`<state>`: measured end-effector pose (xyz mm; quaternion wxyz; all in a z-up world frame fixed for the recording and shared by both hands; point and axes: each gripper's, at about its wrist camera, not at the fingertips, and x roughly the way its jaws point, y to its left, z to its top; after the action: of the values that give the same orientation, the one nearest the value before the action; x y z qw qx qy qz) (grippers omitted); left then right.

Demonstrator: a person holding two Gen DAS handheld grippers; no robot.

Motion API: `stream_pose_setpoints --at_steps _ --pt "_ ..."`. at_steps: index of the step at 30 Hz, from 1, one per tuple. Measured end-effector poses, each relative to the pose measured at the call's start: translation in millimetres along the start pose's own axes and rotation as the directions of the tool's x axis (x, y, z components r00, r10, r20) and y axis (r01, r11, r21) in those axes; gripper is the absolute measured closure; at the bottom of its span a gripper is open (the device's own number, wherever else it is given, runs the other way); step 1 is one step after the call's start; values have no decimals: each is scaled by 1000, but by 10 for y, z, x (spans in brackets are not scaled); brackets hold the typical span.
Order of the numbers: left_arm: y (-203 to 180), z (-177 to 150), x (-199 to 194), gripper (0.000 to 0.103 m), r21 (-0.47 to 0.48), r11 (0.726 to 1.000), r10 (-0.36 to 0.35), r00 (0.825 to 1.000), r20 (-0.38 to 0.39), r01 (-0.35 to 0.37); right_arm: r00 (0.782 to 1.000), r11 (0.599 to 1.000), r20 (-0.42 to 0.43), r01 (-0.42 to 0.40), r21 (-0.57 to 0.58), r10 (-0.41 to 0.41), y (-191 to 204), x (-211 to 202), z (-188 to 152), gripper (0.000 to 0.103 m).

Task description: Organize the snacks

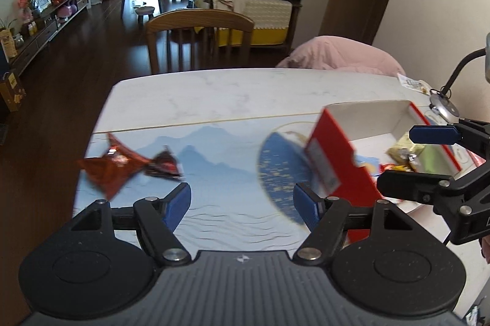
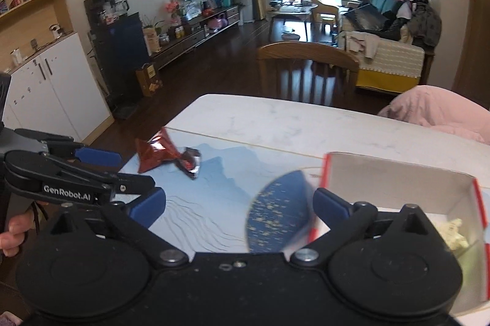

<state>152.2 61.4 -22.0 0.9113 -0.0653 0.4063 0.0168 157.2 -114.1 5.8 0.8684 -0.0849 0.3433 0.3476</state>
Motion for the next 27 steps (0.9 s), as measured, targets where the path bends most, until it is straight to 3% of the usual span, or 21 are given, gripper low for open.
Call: stream_pose_setpoints --at_steps 5,11,19,27 --pt "455 -28 -22 30 48 999 14 1000 6 -15 1000 1000 -25 9 -7 -9 245 274 35 0" --pt "847 -34 104 30 175 984 26 1000 6 -26 998 1000 -58 12 -25 -13 454 633 123 0" --pt "1182 38 427 30 330 943 46 999 -15 -38 996 998 -88 13 -65 -18 684 1100 243 1" --pt "1397 168 891 30 411 911 19 997 -76 13 991 991 -132 -16 -130 -1 761 1623 327 4"
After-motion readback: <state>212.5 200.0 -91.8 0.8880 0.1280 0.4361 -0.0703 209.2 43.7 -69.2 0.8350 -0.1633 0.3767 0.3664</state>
